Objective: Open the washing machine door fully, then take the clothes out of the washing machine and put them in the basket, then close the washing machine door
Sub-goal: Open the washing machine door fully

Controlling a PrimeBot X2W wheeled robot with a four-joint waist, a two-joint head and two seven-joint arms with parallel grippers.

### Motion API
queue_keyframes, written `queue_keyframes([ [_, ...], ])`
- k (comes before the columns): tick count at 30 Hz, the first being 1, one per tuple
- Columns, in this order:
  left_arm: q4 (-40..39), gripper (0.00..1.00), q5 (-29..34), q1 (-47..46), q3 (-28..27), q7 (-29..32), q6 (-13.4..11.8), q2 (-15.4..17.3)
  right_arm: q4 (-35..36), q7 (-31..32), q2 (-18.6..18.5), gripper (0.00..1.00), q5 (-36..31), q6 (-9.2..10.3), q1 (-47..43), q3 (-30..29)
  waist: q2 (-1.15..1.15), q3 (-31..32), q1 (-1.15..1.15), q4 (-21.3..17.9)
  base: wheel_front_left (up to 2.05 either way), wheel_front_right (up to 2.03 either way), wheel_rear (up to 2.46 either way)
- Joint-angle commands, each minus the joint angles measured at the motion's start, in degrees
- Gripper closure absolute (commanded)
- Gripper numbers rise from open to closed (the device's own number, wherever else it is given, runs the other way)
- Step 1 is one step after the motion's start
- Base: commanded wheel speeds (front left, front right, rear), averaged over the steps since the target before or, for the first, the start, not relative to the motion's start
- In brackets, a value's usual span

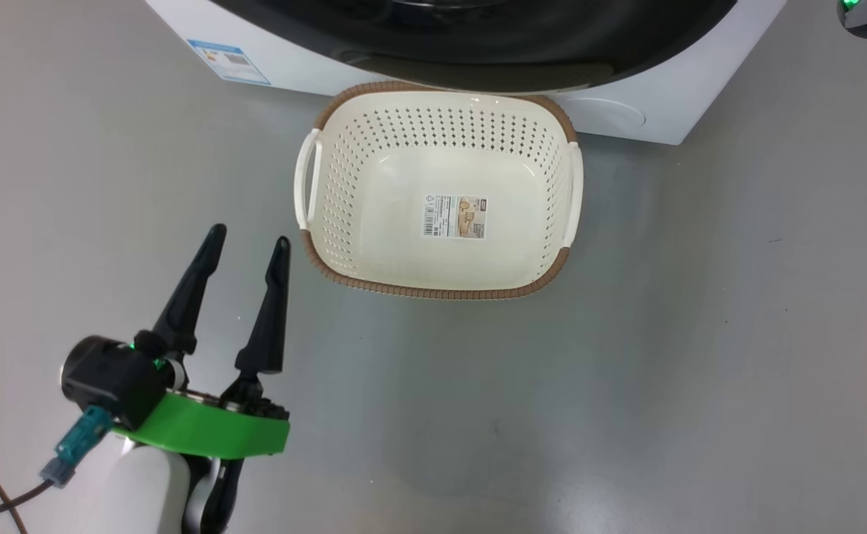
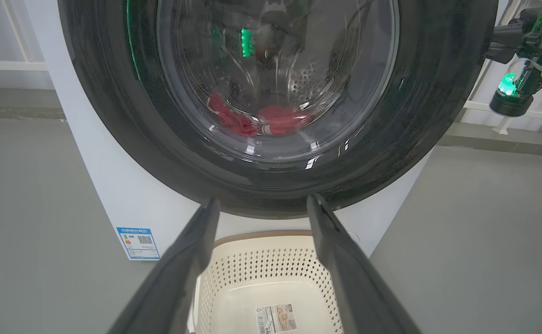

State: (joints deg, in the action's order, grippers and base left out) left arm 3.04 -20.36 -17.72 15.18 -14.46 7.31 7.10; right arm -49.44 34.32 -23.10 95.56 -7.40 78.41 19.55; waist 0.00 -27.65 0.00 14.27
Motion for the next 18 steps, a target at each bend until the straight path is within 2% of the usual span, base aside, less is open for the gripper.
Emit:
queue_keyframes([
  [1,-1.27,0.00,-0.18,-1.17,-1.67,-0.54,0.18,1.21,1.45,1.07,1.77,1.00,0.02,-0.09,-0.03,0.54,0.00,0.14,0.00,0.07,0.00,0.00,0.00],
  [9,-0.50,0.00,-0.02,-0.09,-1.73,-0.54,0.18,1.12,5.18,3.39,2.28,1.00,-0.49,-0.09,-5.65,1.72,0.00,3.13,0.00,-0.45,0.00,0.00,0.00],
  [18,-0.26,0.00,0.30,3.74,-2.45,-0.54,0.18,1.56,12.58,5.53,3.02,1.00,-1.11,-0.09,-15.11,3.32,0.00,7.58,0.00,-1.43,0.00,0.00,0.00],
])
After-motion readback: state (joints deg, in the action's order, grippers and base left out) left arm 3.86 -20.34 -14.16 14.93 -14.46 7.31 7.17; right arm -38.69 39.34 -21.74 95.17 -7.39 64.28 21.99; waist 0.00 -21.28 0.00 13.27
